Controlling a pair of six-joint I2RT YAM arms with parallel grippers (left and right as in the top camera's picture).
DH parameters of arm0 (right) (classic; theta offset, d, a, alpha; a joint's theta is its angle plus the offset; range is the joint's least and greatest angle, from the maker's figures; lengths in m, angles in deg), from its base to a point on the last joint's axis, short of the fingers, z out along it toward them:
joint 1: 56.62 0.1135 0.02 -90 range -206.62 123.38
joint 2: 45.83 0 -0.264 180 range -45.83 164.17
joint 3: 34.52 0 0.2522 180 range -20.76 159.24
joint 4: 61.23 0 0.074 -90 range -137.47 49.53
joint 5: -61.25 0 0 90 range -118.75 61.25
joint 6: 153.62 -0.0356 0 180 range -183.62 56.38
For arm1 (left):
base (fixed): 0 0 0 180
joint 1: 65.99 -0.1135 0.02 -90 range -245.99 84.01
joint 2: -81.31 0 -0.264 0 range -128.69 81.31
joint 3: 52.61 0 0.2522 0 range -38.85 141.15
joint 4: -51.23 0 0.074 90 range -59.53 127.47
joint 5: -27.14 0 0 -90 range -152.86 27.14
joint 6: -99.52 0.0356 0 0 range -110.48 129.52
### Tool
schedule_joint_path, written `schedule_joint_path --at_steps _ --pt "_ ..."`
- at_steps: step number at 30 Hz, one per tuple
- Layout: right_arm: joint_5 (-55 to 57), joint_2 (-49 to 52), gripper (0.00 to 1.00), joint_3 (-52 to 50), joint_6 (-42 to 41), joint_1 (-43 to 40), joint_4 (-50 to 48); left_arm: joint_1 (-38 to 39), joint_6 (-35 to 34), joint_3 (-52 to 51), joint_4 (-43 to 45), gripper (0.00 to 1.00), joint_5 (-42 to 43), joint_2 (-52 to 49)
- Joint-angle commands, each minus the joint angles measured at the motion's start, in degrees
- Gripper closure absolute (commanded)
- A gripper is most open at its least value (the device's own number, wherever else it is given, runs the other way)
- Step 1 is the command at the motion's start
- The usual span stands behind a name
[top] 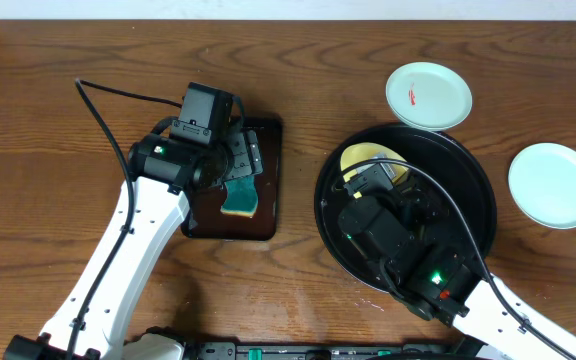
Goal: Clean dirty plates on tray and stack at the side
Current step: 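Lift the yellow plate upright off the round tray with the right gripper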
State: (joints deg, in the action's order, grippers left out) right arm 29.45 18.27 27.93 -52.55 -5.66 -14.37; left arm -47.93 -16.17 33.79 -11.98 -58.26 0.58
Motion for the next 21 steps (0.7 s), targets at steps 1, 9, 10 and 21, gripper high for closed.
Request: schedule_joint_path --at_steps 1,9,10,21 --pt "2.0 0.0 0.99 0.1 0.4 0.7 -0.4 -0.2 0.0 0.4 -0.2 0.17 0.3 -0.1" --pt "2.1 0.0 0.99 0.1 0.4 0.7 -0.6 -0.2 0.0 0.4 -0.2 0.17 0.3 -0.1" --pt "2.4 0.0 0.99 0.1 0.7 0.7 -0.5 -0.2 0.0 0.4 -0.2 0.17 0.3 -0.1" --pt "16.8 0.0 0.99 0.1 11.7 5.9 -5.4 -0.2 0.0 0.4 -0.2 0.17 0.3 -0.1"
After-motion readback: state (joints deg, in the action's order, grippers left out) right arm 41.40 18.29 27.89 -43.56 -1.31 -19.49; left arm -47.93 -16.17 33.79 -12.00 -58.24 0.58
